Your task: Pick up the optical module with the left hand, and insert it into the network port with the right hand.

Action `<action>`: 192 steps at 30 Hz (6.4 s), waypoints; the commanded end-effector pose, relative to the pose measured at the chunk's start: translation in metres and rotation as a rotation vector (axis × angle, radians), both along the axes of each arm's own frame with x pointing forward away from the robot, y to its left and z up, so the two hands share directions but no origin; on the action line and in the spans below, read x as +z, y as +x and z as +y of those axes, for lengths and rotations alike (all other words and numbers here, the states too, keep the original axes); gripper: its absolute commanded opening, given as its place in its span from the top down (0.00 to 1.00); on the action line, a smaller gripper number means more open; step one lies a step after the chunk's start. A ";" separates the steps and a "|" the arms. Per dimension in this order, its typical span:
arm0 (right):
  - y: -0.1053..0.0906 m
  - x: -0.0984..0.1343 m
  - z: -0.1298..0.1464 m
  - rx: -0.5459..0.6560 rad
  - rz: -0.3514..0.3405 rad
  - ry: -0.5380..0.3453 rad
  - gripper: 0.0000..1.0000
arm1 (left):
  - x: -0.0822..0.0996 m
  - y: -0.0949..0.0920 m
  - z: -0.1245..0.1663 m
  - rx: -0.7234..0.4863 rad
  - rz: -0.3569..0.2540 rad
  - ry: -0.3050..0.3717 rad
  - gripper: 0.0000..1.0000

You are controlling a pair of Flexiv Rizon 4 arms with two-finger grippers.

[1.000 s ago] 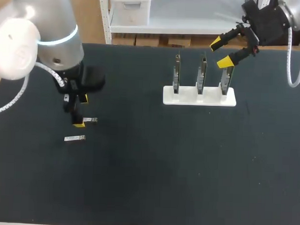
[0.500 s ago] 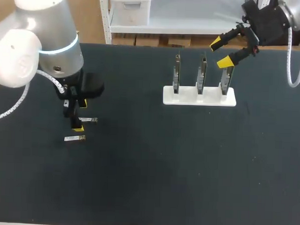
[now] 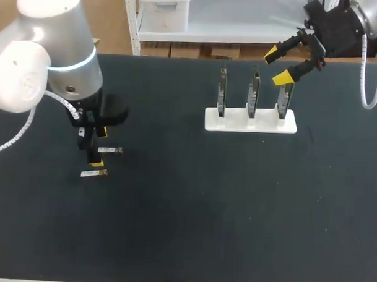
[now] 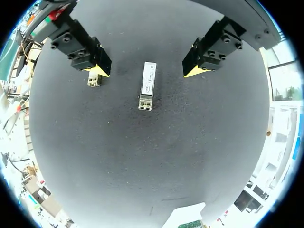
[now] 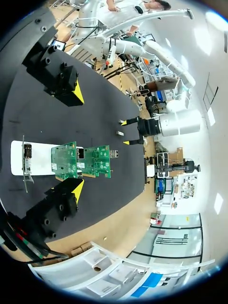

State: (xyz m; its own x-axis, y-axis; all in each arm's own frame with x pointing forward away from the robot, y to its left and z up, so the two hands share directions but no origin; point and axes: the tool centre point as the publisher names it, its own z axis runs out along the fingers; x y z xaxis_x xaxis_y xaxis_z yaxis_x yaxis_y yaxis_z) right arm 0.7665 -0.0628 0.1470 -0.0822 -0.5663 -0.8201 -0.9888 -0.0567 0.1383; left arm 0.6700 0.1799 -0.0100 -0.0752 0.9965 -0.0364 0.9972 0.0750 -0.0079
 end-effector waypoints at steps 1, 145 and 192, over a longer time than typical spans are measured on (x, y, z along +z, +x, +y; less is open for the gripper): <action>-0.003 0.000 0.000 -0.005 -0.004 -0.001 0.00 | -0.001 0.001 0.000 -0.004 0.001 0.003 0.00; -0.003 0.000 0.000 -0.005 -0.004 -0.001 0.00 | 0.179 0.108 -0.373 -0.071 0.029 -1.472 1.00; -0.003 0.000 0.000 -0.005 -0.004 -0.001 0.00 | 0.167 0.113 -0.368 -0.035 -0.001 -1.466 1.00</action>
